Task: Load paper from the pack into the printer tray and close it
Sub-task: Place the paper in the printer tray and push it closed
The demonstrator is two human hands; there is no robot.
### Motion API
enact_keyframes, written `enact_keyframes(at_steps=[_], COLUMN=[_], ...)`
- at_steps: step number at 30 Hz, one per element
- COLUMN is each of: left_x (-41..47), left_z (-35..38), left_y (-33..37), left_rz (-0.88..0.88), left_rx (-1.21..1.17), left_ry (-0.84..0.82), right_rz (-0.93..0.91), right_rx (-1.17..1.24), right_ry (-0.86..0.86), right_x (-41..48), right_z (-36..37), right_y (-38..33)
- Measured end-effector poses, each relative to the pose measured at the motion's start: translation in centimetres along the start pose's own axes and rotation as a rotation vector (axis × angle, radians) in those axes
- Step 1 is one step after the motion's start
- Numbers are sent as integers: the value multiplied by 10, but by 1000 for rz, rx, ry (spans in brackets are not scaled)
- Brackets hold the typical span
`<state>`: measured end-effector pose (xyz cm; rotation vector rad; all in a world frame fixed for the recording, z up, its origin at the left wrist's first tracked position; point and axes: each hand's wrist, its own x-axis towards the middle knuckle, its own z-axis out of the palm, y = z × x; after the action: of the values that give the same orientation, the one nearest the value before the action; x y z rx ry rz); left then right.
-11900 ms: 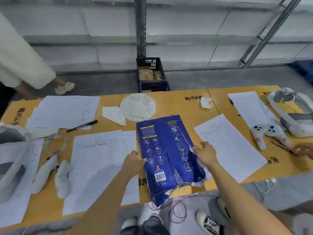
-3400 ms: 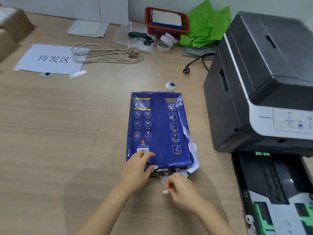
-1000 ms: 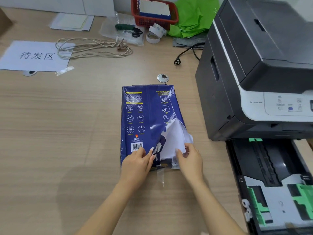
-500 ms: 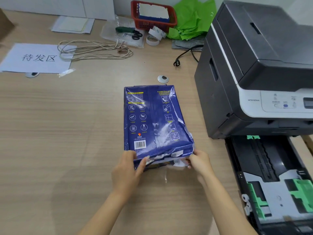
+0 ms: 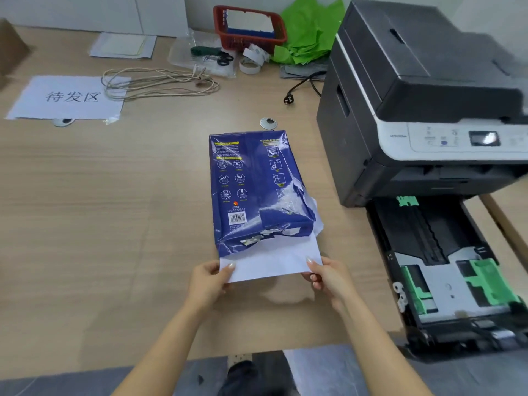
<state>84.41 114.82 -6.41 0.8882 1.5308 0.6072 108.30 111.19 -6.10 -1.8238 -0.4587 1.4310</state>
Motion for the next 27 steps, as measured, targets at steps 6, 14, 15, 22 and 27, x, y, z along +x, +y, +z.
enact_keyframes(at_steps=[6, 14, 15, 22, 27], left_x=[-41, -134, -147, -238, -285], left_z=[8, 31, 35, 72, 116], left_y=[-16, -49, -52, -69, -64], left_rz=[16, -20, -17, 41, 81], left_rx=[-2, 9, 2, -17, 2], left_ry=[40, 83, 93, 95, 17], right_rz=[-27, -54, -56, -147, -160], right_rx=[12, 58, 49, 27, 81], right_ry=[-25, -54, -52, -32, 26], right_x=[-27, -101, -112, -186, -224], right_z=[-18, -63, -71, -135, -196], right_y=[20, 66, 71, 100, 109])
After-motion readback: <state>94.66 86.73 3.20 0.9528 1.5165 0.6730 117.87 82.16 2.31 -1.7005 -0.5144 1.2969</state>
